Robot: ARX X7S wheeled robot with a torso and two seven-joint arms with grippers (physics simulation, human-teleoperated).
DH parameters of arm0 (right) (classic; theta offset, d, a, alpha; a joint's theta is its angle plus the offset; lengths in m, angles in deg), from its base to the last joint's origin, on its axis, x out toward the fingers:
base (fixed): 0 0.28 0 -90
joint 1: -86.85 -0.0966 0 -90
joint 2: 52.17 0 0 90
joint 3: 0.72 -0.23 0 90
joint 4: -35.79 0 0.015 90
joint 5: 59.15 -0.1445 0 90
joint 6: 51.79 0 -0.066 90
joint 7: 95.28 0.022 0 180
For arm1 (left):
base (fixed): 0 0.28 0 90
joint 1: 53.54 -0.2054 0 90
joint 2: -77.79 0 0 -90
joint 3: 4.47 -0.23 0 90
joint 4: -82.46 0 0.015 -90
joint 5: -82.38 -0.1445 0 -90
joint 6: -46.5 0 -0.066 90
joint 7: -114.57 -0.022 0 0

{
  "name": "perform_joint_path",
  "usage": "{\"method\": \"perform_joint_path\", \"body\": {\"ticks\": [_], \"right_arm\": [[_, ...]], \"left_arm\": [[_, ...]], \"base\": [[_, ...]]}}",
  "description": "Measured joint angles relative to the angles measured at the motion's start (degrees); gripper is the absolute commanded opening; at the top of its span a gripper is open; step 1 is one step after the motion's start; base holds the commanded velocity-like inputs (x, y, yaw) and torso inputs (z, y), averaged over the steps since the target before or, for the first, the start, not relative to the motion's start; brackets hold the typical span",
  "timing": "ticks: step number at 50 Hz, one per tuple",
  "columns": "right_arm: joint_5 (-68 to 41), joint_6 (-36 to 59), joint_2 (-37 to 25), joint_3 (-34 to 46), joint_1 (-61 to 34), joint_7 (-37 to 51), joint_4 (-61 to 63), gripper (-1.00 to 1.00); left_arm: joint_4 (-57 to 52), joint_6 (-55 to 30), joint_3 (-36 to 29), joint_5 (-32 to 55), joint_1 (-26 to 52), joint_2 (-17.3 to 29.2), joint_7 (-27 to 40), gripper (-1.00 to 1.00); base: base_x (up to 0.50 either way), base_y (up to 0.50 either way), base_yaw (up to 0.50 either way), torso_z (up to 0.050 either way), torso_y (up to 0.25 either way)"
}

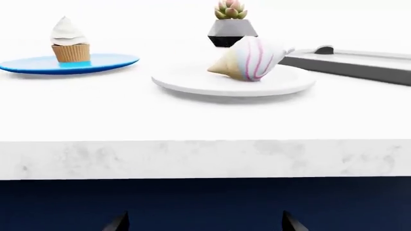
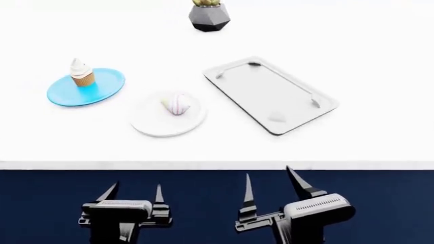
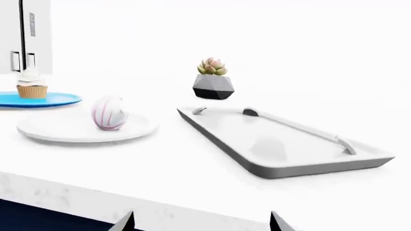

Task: Move the dessert items from the plate to the tray.

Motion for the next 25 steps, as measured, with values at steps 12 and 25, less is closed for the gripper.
{"method": "perform_joint_path", "body": {"ticks": [12, 25], "right_arm": [[-10.8, 23.3, -3.0, -1.9, -11.7, -2.9, 15.3, 1.0], [-29.2, 53.8, -2.4, -7.4, -40.8, -8.0, 13.3, 1.0]], "left_arm": [[-5.7, 0.5, 6.4, 10.0, -12.8, 5.9, -7.4, 1.0], [37.7, 16.7, 13.5, 13.9, -11.8, 3.8, -17.1, 1.0]], "base": [[0.0, 0.0, 0.0, 0.0, 0.0], [0.0, 0.0, 0.0, 0.0, 0.0]]}}
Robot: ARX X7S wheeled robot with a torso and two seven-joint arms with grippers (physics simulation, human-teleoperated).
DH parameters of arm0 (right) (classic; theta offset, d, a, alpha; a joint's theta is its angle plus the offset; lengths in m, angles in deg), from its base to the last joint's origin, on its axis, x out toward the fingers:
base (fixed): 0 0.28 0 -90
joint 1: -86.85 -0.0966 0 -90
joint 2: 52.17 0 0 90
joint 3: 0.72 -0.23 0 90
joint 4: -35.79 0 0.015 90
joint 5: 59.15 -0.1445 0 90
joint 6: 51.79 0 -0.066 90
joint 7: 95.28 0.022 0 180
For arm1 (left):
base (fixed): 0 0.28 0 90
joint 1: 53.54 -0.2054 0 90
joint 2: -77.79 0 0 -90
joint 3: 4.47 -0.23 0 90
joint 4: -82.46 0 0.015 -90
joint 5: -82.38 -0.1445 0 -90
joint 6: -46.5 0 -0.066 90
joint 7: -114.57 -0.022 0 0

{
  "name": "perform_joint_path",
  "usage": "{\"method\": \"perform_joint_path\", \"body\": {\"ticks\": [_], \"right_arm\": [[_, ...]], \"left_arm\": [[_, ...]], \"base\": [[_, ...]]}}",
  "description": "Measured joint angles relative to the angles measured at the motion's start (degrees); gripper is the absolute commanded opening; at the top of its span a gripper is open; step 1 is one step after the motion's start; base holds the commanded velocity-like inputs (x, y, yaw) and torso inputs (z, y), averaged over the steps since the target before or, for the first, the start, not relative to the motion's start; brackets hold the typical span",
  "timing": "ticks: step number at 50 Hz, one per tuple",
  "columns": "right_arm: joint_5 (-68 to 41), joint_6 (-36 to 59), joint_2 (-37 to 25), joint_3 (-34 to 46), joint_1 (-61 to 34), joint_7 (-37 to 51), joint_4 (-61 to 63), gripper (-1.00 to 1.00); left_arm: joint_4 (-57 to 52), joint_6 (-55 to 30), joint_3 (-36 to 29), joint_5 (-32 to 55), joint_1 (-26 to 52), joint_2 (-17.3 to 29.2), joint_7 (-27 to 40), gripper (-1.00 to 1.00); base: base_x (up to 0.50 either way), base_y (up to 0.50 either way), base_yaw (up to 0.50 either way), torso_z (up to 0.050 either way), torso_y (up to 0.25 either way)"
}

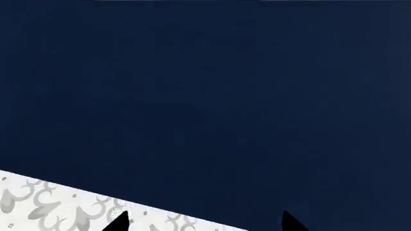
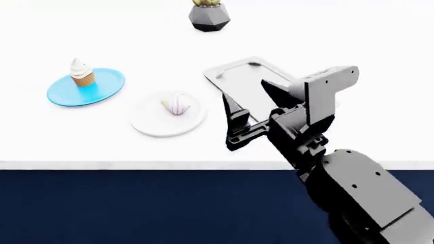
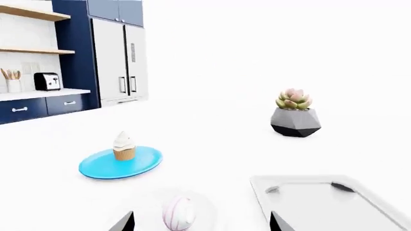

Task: Move the dessert items from the plate to the tray.

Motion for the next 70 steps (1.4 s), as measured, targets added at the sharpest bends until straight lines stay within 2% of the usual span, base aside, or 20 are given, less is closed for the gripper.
{"method": "perform_joint_path", "body": {"ticks": [5, 10, 18, 25, 51, 56, 70], "right_arm": [[-2.3, 4.2, 0.7, 1.6, -10.2, -3.6, -8.4, 1.0], [-1.9, 3.7, 1.5, 4.9, -18.1, -7.6, -17.2, 1.0], [0.9, -0.4, 2.7, 10.7, -25.8, -11.8, -25.7, 1.0], [2.3, -3.2, 3.6, 14.4, -29.8, -14.4, -29.3, 1.0], [2.1, -7.1, 4.7, 19.0, -33.4, -18.2, -34.3, 1.0], [1.2, -5.9, 5.1, 18.6, -33.8, -17.7, -34.5, 1.0], [0.1, -3.2, 4.3, 20.1, -34.9, -17.4, -34.1, 1.0]], "left_arm": [[18.1, 4.0, 5.8, -2.4, 2.5, -1.5, -1.1, 1.0], [29.1, 4.1, 13.7, -7.8, 1.9, -3.3, 0.2, 1.0], [38.6, 2.8, 24.1, -15.4, 0.5, -5.7, 0.9, 1.0], [42.4, 1.5, 29.1, -19.5, -0.2, -6.7, 0.8, 1.0], [45.8, -2.2, 32.7, -23.6, -0.7, -7.7, 1.9, 1.0], [45.8, -2.9, 32.3, -23.7, -0.1, -7.9, 2.6, 1.0], [46.0, -4.2, 31.8, -23.7, 0.4, -8.3, 2.8, 1.0]], "base": [[0.0, 0.0, 0.0, 0.0, 0.0], [0.0, 0.0, 0.04, 0.0, 0.0], [0.0, 0.0, 0.5, 0.0, 0.0], [0.0, 0.0, 0.5, 0.0, 0.0], [0.24, 0.05, 0.5, 0.0, 0.0], [0.1, 0.13, 0.0, 0.0, 0.0], [0.48, 0.13, 0.0, 0.0, 0.0]]}}
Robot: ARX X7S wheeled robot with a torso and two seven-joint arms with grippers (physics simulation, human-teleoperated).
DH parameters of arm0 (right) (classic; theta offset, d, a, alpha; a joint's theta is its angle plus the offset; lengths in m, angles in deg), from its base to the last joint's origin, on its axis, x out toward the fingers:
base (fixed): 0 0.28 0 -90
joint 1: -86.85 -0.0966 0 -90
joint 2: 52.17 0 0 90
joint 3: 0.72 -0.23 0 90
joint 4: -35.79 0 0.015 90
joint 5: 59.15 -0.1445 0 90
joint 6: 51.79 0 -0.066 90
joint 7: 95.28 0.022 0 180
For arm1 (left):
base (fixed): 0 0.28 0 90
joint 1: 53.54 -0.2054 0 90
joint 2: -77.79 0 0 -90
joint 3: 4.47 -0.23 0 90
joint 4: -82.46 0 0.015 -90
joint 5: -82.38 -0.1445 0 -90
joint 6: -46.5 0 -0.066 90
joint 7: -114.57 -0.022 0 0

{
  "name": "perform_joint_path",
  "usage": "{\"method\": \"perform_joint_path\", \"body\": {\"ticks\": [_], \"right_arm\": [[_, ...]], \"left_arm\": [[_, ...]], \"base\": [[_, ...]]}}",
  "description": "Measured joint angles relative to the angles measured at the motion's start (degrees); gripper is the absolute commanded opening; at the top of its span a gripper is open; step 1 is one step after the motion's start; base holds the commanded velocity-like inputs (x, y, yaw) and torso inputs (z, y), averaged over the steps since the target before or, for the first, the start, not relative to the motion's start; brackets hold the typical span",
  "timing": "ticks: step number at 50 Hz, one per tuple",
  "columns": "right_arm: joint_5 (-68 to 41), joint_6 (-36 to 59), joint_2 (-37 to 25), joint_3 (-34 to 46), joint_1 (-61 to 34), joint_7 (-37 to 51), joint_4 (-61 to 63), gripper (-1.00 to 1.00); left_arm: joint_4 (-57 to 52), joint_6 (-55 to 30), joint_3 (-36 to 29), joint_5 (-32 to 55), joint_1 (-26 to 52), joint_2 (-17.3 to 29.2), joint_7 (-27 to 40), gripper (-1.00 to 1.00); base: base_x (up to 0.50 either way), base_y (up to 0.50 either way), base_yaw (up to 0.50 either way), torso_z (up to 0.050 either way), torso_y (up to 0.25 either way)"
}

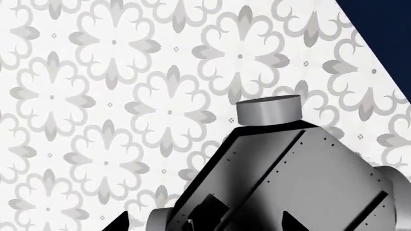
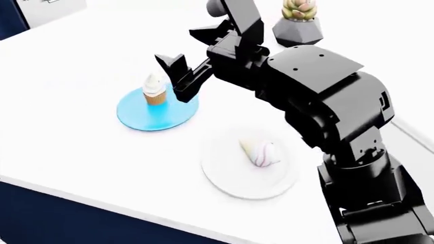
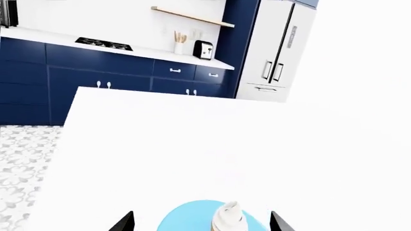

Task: Move the dessert items from the plate to the tray.

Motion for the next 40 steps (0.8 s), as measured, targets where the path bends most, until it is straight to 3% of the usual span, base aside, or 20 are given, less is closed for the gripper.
{"method": "perform_joint_path", "body": {"ticks": [5, 17, 26, 35, 40], "right_arm": [[-0.7, 2.4, -0.4, 0.9, -0.8, 0.0, 0.8, 1.0], [0.4, 6.8, -1.4, 5.2, -5.1, -0.3, -1.2, 1.0], [1.7, 9.6, 0.3, 6.6, -12.0, -0.8, -11.5, 1.0], [2.4, 9.6, 1.6, 9.3, -18.0, -4.7, -19.5, 1.0], [2.3, 9.5, 1.9, 10.2, -20.3, -6.3, -21.1, 1.0]], "left_arm": [[0.0, -0.2, -0.2, 0.0, 0.1, -0.1, 0.0, 1.0], [-0.1, -0.7, -0.8, 0.0, 0.4, -0.2, -0.1, 1.0], [0.0, -0.4, -0.9, 0.0, 0.3, -0.2, -0.1, 1.0], [0.0, 0.1, -0.7, 0.0, 0.0, -0.1, 0.2, 1.0], [-0.2, 0.2, -0.7, 0.1, 0.3, -0.1, 0.3, 1.0]], "base": [[0.48, 0.13, 0.0, 0.0, 0.0], [0.0, 0.0, 0.0, 0.0, 0.001], [0.0, 0.0, 0.0, 0.0, 0.0], [0.48, 0.13, 0.0, 0.0, 0.0], [-0.02, 0.08, 0.0, 0.0, 0.0]]}}
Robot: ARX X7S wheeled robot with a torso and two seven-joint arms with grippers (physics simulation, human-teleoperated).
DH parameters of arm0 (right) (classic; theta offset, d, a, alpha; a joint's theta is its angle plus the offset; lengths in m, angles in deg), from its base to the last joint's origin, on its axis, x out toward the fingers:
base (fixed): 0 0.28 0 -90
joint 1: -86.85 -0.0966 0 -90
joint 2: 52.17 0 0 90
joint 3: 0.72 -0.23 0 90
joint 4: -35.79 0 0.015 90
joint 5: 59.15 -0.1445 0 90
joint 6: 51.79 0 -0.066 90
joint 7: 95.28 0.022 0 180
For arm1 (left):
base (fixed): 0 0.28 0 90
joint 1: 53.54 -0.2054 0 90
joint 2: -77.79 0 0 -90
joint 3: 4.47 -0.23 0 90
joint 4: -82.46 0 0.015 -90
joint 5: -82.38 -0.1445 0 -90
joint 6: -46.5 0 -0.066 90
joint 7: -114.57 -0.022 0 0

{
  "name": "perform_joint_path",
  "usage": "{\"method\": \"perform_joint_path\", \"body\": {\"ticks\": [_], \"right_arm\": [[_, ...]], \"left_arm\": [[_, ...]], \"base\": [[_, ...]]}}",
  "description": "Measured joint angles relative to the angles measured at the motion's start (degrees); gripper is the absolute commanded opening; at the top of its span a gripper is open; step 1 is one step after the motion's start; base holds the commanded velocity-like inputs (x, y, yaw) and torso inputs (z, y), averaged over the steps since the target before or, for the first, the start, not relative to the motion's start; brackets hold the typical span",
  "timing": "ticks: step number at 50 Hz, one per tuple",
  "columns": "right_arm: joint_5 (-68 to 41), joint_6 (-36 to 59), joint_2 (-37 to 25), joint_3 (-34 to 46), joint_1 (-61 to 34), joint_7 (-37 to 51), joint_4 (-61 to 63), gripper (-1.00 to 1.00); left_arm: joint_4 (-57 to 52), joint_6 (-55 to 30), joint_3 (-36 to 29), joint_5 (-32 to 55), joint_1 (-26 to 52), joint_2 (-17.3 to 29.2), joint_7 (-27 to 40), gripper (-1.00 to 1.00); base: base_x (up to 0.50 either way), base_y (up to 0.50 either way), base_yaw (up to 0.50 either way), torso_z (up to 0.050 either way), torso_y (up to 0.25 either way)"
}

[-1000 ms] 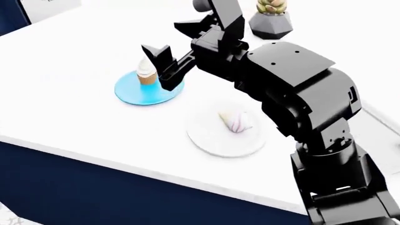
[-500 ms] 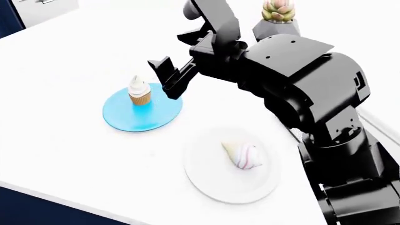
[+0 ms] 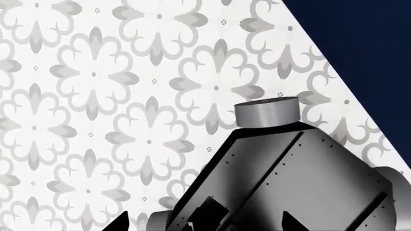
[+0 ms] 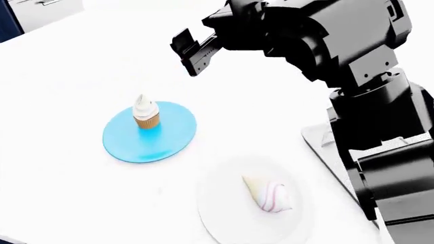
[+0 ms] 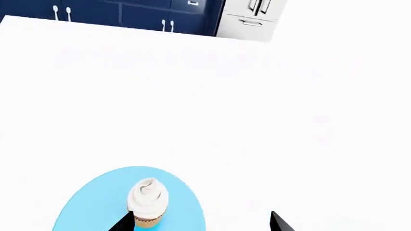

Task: Move the dessert items from the plate to the tray.

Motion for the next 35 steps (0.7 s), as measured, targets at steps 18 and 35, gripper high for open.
{"method": "perform_joint_path", "body": {"ticks": [18, 35], "right_arm": [[-0.6, -3.5, 0.9, 0.8, -2.1, -2.7, -4.8, 1.0], [3.2, -20.8, 3.0, 4.1, 4.7, -3.5, -11.3, 1.0]], "left_arm": [[0.1, -0.2, -0.1, -0.1, 0.1, -0.2, 0.0, 1.0], [0.1, 1.1, -1.4, -0.2, 0.3, -0.4, -1.0, 1.0]], "base": [[-0.02, 0.09, 0.0, 0.0, 0.0], [0.0, 0.0, 0.0, 0.0, -0.176]]}}
